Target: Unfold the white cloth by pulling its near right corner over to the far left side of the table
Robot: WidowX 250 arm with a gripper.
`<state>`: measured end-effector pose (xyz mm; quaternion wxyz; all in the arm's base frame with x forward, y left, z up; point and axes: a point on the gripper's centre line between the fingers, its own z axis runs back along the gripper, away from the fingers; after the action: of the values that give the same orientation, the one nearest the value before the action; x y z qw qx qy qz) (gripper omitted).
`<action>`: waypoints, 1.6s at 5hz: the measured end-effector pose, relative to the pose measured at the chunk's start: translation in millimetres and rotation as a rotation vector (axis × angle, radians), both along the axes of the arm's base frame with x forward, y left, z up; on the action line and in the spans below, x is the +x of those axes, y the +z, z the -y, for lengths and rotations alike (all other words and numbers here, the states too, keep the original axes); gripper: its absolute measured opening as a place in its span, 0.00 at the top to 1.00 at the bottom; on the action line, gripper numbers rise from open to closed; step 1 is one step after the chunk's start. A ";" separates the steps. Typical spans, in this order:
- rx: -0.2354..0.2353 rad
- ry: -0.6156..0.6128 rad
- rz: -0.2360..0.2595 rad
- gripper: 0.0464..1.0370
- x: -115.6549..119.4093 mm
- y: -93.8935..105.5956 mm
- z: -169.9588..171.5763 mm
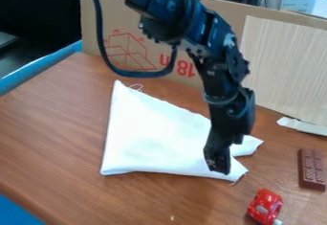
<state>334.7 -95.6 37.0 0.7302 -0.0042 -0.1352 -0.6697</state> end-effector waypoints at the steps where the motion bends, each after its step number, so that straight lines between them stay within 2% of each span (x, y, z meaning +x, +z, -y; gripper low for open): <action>1: 0.018 -0.013 -0.009 0.04 -1.4 -9.1 6.0; 3: 0.062 -0.018 -0.022 0.04 4.0 -25.0 8.9; 4: 0.069 -0.017 -0.019 0.11 7.9 -26.8 8.7; 5: 0.074 -0.018 -0.028 0.37 10.8 -31.7 8.6; 6: 0.071 -0.014 -0.027 0.68 12.1 -31.6 4.4; 7: 0.060 -0.019 -0.032 0.89 11.0 -33.3 1.6; 8: 0.015 -0.032 -0.057 0.98 7.9 -30.2 -6.4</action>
<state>342.6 -89.2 6.8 0.7230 -0.0200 -0.1091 -0.6819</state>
